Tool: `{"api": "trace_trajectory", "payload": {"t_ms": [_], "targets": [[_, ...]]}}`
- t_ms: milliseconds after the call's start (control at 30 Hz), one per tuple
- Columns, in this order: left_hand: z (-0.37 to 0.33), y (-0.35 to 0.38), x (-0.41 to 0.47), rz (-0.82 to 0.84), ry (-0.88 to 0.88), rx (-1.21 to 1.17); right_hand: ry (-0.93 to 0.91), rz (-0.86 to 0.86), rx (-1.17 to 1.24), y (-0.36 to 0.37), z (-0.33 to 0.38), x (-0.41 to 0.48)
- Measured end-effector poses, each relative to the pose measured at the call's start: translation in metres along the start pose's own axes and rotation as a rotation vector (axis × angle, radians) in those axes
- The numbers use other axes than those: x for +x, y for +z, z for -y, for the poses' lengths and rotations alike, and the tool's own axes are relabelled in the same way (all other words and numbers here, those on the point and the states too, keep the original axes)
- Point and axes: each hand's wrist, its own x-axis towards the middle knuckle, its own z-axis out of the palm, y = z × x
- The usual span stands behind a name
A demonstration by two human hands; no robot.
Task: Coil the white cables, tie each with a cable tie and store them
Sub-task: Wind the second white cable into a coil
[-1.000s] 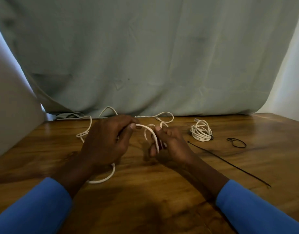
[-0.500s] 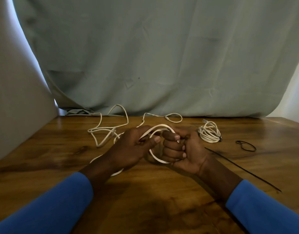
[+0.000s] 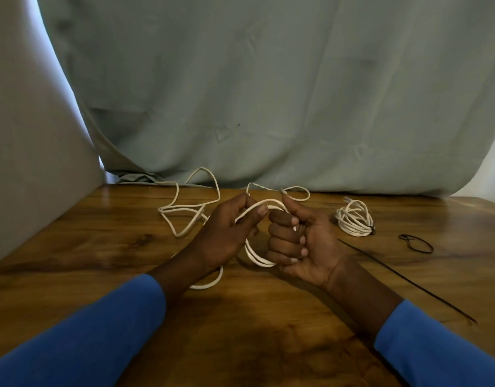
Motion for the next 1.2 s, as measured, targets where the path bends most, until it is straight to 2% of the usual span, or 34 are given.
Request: {"api": "trace_trajectory", "payload": {"t_ms": [200, 333, 433, 500, 567, 667, 733, 800, 867, 967, 1067, 1100, 1133, 1200], "targets": [[0.003, -0.011, -0.003, -0.074, 0.131, 0.22, -0.043, -0.065, -0.032, 0.003, -0.004, 0.0], [0.002, -0.029, -0.002, -0.132, 0.263, 0.631, -0.058, 0.08, 0.017, 0.005, 0.005, -0.003], [0.007, -0.034, 0.002, -0.07, 0.278, 0.738, -0.235, 0.113, 0.128, 0.013, 0.027, -0.011], [0.009, -0.035, 0.003, 0.02, 0.245, 0.771, -0.458, 0.021, 0.209, 0.019, 0.052, -0.021], [0.007, -0.035, 0.004, 0.038, 0.234, 0.798, -0.68, -0.13, 0.293, 0.024, 0.079, -0.028], [0.002, -0.028, 0.005, 0.019, 0.372, 0.919, -0.927, -0.372, 0.401, 0.02, 0.106, -0.026], [-0.001, -0.02, 0.005, 0.07, 0.457, 0.964, -1.002, -0.519, 0.379, 0.013, 0.113, -0.017], [-0.003, -0.014, 0.003, 0.12, 0.533, 0.984, -1.029, -0.641, 0.255, 0.004, 0.112, -0.003], [-0.006, -0.01, 0.004, 0.13, 0.594, 1.005, -1.036, -0.78, 0.003, -0.006, 0.1, 0.016], [-0.008, -0.012, 0.005, 0.113, 0.617, 0.962, -1.043, -0.909, -0.668, -0.028, 0.065, 0.036], [-0.013, -0.017, 0.005, 0.046, 0.611, 0.921, -0.938, -0.722, -1.563, -0.037, 0.03, 0.04], [-0.014, -0.02, 0.004, 0.019, 0.598, 0.918, -0.887, -0.658, -1.731, -0.036, 0.022, 0.041], [-0.015, -0.025, 0.004, -0.012, 0.586, 0.914, -0.84, -0.615, -1.802, -0.034, 0.016, 0.043], [-0.015, -0.035, 0.003, -0.096, 0.565, 0.905, -0.744, -0.532, -1.756, -0.028, 0.007, 0.045]]}}
